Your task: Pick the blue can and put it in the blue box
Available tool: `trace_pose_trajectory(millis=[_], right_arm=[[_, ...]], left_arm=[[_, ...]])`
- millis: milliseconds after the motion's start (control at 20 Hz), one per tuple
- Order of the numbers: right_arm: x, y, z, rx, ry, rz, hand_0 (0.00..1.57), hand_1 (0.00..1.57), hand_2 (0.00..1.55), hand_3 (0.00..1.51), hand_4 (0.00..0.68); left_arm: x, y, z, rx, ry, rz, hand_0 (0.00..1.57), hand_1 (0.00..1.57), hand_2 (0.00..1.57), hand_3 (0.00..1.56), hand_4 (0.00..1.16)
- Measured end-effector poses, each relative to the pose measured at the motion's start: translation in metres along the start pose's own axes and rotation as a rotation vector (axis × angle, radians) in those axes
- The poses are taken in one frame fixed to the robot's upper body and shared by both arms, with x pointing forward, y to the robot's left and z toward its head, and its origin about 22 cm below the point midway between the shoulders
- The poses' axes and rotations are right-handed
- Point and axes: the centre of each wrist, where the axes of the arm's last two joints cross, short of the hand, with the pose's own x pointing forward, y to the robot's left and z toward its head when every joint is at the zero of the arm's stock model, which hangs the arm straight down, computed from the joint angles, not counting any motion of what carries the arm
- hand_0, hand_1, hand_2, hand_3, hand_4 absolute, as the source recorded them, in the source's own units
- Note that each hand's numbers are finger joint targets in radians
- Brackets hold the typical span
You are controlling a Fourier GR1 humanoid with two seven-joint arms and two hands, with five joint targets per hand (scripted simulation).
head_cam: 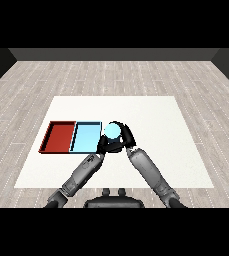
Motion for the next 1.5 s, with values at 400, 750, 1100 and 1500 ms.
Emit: trace_pose_trajectory(millis=[400,750,1100,1500], right_arm=[[-0.005,-0.005,0.004,0.008,0.007,-0.058,0.00,0.00,0.00,0.00,0.000],[-0.008,-0.004,0.009,0.025,0.026,-0.037,0.00,0.00,0.00,0.00,0.000],[-0.006,-0.015,0.009,0.015,0.011,-0.054,0.00,0.00,0.00,0.00,0.000],[-0.018,-0.062,0.023,-0.125,0.024,-0.140,0.00,0.00,0.00,0.00,0.000]], left_arm=[[-0.002,0.002,-0.001,0.054,-0.016,-0.024,1.57,1.57,1.57,1.49,1.13],[0.000,0.008,0.002,0.073,-0.049,-0.018,1.57,1.57,1.57,1.49,1.13],[-0.007,0.012,0.002,0.089,-0.058,-0.055,1.57,1.57,1.57,1.49,1.13],[-0.010,0.047,-0.006,0.152,-0.023,-0.134,1.57,1.57,1.56,1.48,1.12]])
